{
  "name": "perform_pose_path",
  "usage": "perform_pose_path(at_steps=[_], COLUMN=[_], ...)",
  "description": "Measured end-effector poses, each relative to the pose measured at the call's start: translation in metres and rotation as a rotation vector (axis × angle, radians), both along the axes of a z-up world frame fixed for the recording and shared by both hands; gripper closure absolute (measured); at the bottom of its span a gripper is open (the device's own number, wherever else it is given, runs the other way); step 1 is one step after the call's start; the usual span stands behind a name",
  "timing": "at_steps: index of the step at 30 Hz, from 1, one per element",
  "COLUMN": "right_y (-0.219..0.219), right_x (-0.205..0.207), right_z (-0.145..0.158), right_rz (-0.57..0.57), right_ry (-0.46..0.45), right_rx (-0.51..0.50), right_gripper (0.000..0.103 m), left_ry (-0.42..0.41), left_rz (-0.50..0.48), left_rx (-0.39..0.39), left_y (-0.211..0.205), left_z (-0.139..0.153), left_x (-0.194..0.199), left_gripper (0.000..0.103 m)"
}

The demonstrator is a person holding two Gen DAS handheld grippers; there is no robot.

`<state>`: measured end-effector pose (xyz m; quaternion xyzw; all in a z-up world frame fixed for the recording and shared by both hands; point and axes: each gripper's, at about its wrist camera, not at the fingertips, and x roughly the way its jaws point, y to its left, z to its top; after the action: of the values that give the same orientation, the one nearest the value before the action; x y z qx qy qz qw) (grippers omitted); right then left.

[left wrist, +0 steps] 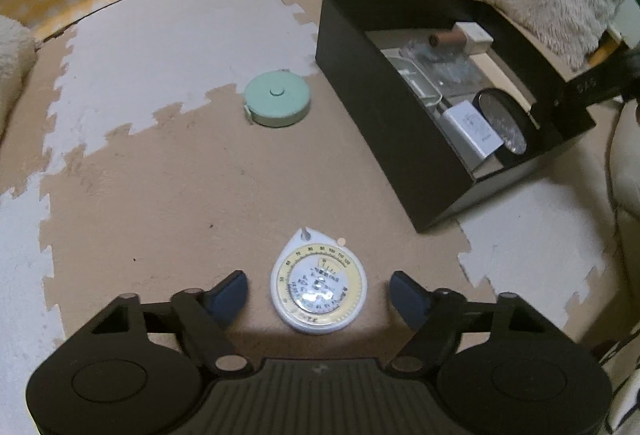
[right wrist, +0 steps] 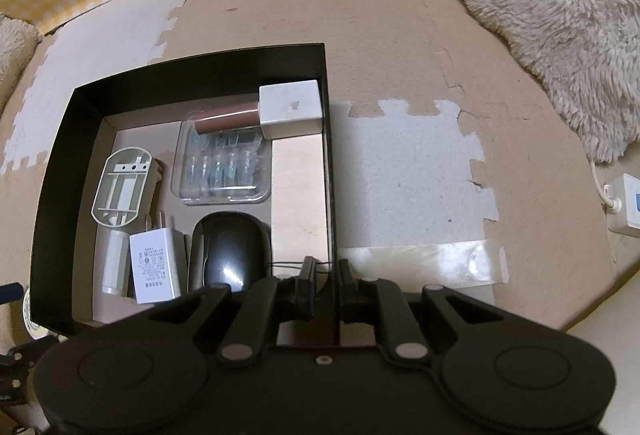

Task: Organize rigid objects
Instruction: 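Grasp the white round tape measure with the left gripper, then carry the white tape measure with the left gripper into the tray and release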

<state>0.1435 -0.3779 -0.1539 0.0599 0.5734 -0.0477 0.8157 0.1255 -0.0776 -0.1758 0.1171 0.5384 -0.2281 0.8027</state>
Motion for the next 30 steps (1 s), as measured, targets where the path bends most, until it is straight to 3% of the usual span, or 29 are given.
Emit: perform_pose_path(at_steps=[5, 13, 21, 30], right_y=[0.000, 0.001, 0.001, -0.001], right_x=[0.000, 0.001, 0.000, 0.000], right_z=[0.000, 0.000, 0.000, -0.001], right_rz=[0.003, 0.008, 0.009, 0.012], right_ry=[0.001, 0.000, 0.000, -0.001], right_rx=[-0.002, -0.005, -0.005, -0.007], right_gripper=[0.090, 0.091, 0.090, 0.090], left_ry=[-0.009, -0.016, -0.114, -0.175], left_rz=[0.001, 0.001, 0.020, -0.040], left_rx=[0.003, -0.031, -0.153, -0.281], left_y=[0.000, 0.000, -0.002, -0.043], left_z=[-0.001, 0.007, 0.042, 0.066], left_x=[0.002, 0.001, 0.002, -0.002], left_gripper=[0.050, 0.050, 0.050, 0.050])
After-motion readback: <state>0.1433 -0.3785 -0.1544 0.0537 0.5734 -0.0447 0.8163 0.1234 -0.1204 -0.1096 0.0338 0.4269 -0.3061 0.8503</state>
